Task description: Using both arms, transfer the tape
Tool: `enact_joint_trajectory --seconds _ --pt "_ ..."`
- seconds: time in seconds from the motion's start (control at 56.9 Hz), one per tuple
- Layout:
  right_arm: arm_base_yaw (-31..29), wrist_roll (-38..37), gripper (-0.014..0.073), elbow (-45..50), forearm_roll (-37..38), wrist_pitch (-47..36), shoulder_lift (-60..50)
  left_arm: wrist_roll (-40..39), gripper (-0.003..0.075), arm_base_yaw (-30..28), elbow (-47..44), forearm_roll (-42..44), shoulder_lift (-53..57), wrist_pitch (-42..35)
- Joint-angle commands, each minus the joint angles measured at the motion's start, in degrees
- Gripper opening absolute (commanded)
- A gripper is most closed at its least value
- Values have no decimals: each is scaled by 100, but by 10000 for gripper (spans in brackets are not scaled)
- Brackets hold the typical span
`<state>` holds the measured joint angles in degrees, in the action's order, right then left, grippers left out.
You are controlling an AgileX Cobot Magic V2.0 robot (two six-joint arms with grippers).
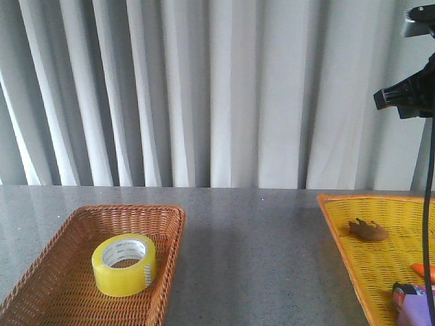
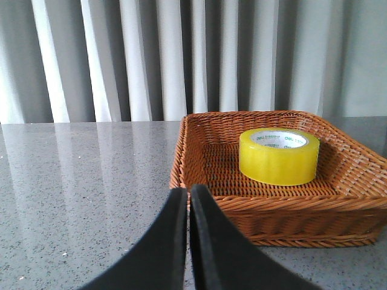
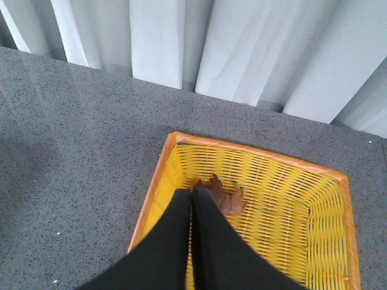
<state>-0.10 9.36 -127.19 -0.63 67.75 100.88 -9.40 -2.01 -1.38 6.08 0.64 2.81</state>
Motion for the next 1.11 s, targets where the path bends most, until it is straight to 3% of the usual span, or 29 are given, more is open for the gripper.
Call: enact_joint_trajectory --seconds 0.0,0.334,0.422,0.545,0.792,0.88,1.091 --pt "-26 -1 -7 -158 3 -341 -253 -41 -5 -20 42 -43 92 -378" --pt "-112 -1 -7 -145 -139 -226 -325 -41 -5 -20 42 -43 92 -378" --pt "-112 -1 -7 321 -130 -269 -739 -41 -5 -20 42 -43 92 -378" --pt "-238 44 -7 1946 -287 -1030 -1704 -41 -5 -20 42 -43 92 -378" --pt "-382 -397 -7 6697 -301 -4842 -4343 -41 -5 -20 42 -43 92 -373" --pt "-382 -397 -7 8027 -306 -5722 -5284 -41 -5 -20 42 -43 92 -367" --pt "-366 -391 -7 10422 -303 -6134 -7647 -41 -5 -20 42 -43 92 -362"
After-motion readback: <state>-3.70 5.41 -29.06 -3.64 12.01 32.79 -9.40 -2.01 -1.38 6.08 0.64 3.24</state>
